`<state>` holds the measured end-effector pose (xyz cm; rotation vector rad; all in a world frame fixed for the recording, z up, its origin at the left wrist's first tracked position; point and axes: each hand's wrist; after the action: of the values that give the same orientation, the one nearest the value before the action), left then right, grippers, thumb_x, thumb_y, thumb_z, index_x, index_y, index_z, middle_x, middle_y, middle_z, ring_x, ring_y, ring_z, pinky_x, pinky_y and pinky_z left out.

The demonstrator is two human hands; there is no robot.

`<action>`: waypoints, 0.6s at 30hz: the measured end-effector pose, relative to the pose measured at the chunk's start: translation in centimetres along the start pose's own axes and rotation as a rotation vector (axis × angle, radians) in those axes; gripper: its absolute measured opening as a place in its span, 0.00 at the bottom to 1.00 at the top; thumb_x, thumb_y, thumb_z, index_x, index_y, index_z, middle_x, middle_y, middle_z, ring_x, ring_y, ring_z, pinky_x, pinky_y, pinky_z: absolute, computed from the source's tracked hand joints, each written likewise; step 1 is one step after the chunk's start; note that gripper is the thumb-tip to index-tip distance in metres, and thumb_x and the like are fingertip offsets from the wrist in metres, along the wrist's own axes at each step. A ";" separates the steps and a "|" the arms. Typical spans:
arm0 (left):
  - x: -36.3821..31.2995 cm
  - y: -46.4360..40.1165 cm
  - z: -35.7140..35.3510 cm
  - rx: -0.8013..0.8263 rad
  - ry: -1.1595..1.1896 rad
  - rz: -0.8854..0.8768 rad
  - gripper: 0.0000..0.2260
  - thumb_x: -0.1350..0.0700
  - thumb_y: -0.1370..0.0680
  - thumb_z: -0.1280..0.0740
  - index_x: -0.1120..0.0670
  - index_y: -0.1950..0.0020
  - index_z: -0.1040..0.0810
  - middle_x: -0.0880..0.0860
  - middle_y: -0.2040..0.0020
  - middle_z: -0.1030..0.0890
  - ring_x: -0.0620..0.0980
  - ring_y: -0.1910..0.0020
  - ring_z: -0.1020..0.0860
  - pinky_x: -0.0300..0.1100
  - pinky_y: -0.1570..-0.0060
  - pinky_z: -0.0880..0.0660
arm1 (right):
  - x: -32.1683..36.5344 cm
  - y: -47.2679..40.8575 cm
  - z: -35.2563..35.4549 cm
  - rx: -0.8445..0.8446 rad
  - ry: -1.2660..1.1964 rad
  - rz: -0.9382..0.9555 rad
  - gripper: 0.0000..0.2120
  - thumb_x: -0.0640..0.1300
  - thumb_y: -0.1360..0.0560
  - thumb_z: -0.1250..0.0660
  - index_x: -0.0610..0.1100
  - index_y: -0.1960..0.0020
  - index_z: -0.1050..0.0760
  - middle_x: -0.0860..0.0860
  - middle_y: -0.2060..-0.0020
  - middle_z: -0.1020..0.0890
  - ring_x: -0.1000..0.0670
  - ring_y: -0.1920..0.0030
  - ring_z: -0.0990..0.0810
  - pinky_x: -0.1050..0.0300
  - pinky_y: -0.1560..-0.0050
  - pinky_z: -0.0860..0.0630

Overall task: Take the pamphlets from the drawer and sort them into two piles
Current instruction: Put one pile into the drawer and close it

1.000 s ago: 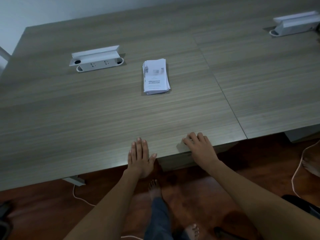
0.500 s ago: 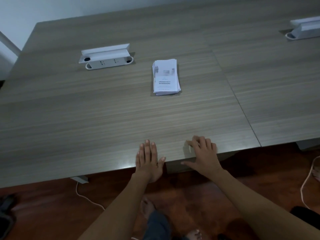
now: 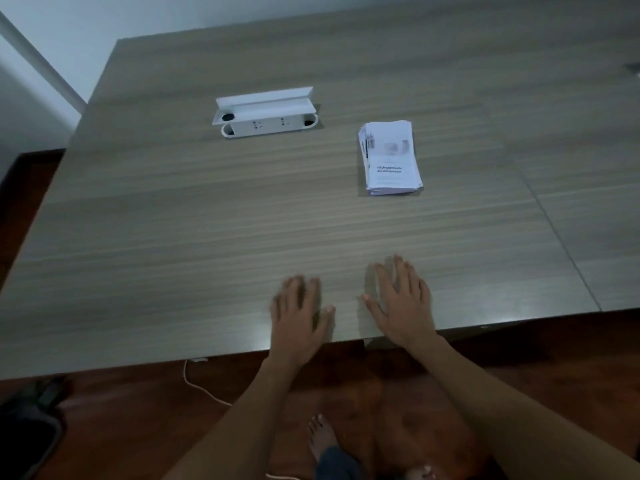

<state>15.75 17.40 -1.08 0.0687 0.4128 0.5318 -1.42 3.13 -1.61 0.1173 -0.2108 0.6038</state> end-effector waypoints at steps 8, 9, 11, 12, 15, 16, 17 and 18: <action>6.9 -4.3 2.0 -0.003 -0.078 0.164 0.46 0.23 0.26 0.49 0.44 0.15 0.59 0.53 0.15 0.63 0.59 0.17 0.64 0.69 0.23 0.63 | 4.1 -4.6 -2.7 0.052 0.048 -0.012 0.38 0.72 0.23 0.55 0.55 0.19 0.57 0.47 0.19 0.58 0.40 0.20 0.57 0.33 0.24 0.54; 6.9 -4.3 1.7 -0.013 -0.115 0.165 0.46 0.22 0.26 0.49 0.44 0.15 0.58 0.53 0.15 0.62 0.60 0.16 0.63 0.70 0.23 0.62 | 4.2 -4.7 -2.9 0.054 0.064 -0.020 0.39 0.72 0.23 0.55 0.55 0.19 0.57 0.47 0.19 0.57 0.40 0.20 0.58 0.32 0.24 0.54; 6.8 -4.4 1.1 -0.069 -0.167 0.156 0.47 0.23 0.26 0.47 0.47 0.15 0.51 0.55 0.14 0.55 0.61 0.16 0.57 0.71 0.23 0.58 | 4.0 -4.9 -3.4 0.005 0.105 -0.013 0.39 0.71 0.23 0.53 0.54 0.19 0.55 0.47 0.19 0.54 0.40 0.19 0.56 0.32 0.24 0.52; 6.8 -4.4 0.9 -0.092 -0.181 0.148 0.46 0.23 0.26 0.46 0.48 0.15 0.48 0.56 0.14 0.52 0.62 0.16 0.55 0.72 0.24 0.56 | 3.9 -4.9 -3.8 -0.016 0.114 -0.009 0.38 0.71 0.23 0.53 0.54 0.19 0.54 0.47 0.18 0.53 0.40 0.19 0.56 0.32 0.24 0.52; 7.2 -4.7 0.4 -0.109 -0.206 0.135 0.47 0.24 0.26 0.45 0.49 0.15 0.47 0.56 0.14 0.52 0.62 0.16 0.55 0.73 0.24 0.54 | 4.0 -5.0 -3.9 -0.021 0.111 0.006 0.39 0.71 0.23 0.52 0.55 0.19 0.55 0.48 0.18 0.54 0.41 0.19 0.57 0.33 0.24 0.52; 7.4 -4.6 0.3 -0.111 -0.219 0.131 0.47 0.24 0.26 0.45 0.49 0.15 0.47 0.56 0.14 0.53 0.62 0.16 0.55 0.73 0.24 0.55 | 3.9 -4.9 -4.0 -0.019 0.111 0.007 0.39 0.71 0.23 0.52 0.55 0.19 0.55 0.48 0.18 0.55 0.41 0.19 0.57 0.33 0.24 0.52; 7.5 -4.5 0.3 -0.115 -0.223 0.130 0.47 0.24 0.26 0.45 0.49 0.15 0.47 0.56 0.14 0.53 0.62 0.16 0.55 0.73 0.24 0.55 | 3.8 -4.9 -3.7 -0.017 0.107 -0.001 0.39 0.71 0.24 0.51 0.55 0.19 0.55 0.48 0.18 0.55 0.42 0.19 0.57 0.34 0.24 0.52; 7.5 -4.6 0.1 -0.123 -0.216 0.135 0.47 0.24 0.26 0.45 0.49 0.15 0.47 0.56 0.14 0.53 0.61 0.16 0.55 0.73 0.24 0.55 | 3.8 -4.9 -3.6 -0.008 0.104 -0.006 0.38 0.71 0.24 0.51 0.55 0.19 0.55 0.48 0.18 0.55 0.42 0.19 0.57 0.34 0.24 0.52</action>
<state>23.88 17.24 -4.50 0.0350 0.1643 0.6740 5.06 1.80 -4.47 0.0787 -0.1123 0.6014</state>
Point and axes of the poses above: each hand's wrist, its own y-axis away from the middle knuckle, its own z-axis out of the back of the hand, x = y × z
